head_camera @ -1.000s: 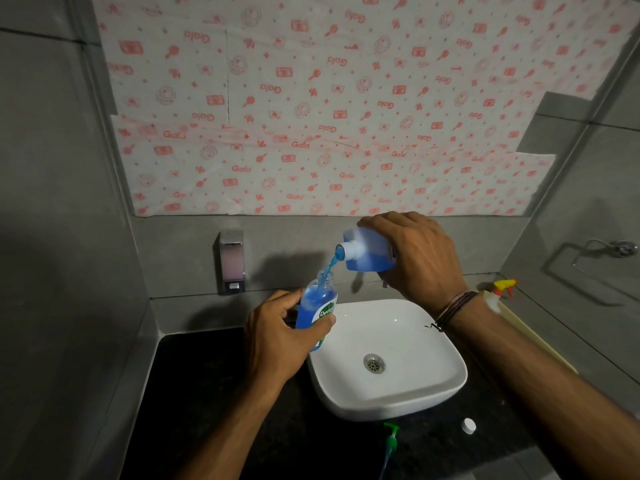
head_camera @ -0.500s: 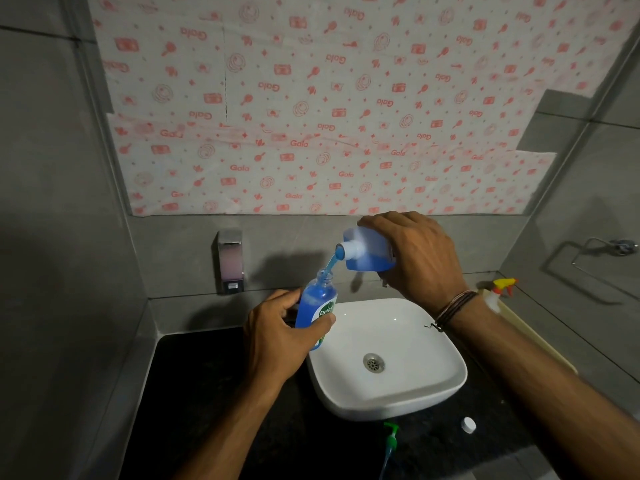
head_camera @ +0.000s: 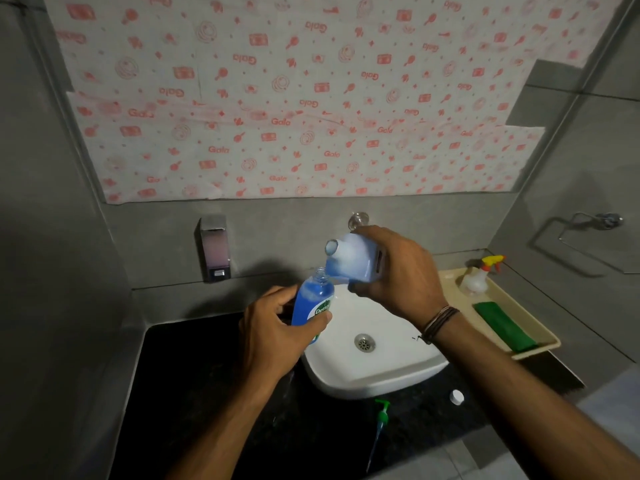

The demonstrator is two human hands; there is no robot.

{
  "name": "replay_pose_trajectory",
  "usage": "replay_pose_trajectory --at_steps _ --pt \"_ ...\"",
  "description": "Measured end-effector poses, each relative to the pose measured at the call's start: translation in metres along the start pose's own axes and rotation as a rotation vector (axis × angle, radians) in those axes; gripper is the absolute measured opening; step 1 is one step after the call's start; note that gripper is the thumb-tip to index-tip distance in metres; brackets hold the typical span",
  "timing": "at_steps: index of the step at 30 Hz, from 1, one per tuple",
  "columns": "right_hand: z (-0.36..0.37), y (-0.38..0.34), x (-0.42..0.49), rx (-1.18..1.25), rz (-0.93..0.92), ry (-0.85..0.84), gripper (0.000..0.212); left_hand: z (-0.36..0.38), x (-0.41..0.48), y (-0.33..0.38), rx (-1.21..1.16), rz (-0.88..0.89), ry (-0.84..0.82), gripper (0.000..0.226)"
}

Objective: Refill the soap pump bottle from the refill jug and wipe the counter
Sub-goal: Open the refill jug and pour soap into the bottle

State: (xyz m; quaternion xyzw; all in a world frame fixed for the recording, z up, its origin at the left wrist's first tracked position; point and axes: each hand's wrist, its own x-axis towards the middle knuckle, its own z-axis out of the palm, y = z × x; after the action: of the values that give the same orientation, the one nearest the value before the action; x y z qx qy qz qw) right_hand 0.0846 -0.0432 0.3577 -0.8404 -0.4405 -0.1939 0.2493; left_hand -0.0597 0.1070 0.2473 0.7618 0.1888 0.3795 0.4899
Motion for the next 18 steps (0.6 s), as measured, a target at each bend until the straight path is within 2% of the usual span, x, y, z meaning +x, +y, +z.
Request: replay_pose_trajectory --at_steps 4,7,13,18 --pt "0.024 0.024 -0.043 0.359 0.301 0.000 0.082 0.013 -0.016 -0.017 -0.015 -0.038 -0.043 0.053" --pt "0.050 0.056 -0.091 0.520 0.513 0.052 0.077 0.022 -0.031 -0.026 -0.049 -0.027 -0.077 0.048" --pt "0.101 0.126 -0.199 0.498 0.844 0.148 0.071 0.037 -0.054 -0.037 -0.120 -0.008 -0.109 0.049" --pt "0.134 0.169 -0.245 0.474 1.147 0.208 0.067 0.047 -0.061 -0.046 -0.122 0.001 -0.140 0.049"
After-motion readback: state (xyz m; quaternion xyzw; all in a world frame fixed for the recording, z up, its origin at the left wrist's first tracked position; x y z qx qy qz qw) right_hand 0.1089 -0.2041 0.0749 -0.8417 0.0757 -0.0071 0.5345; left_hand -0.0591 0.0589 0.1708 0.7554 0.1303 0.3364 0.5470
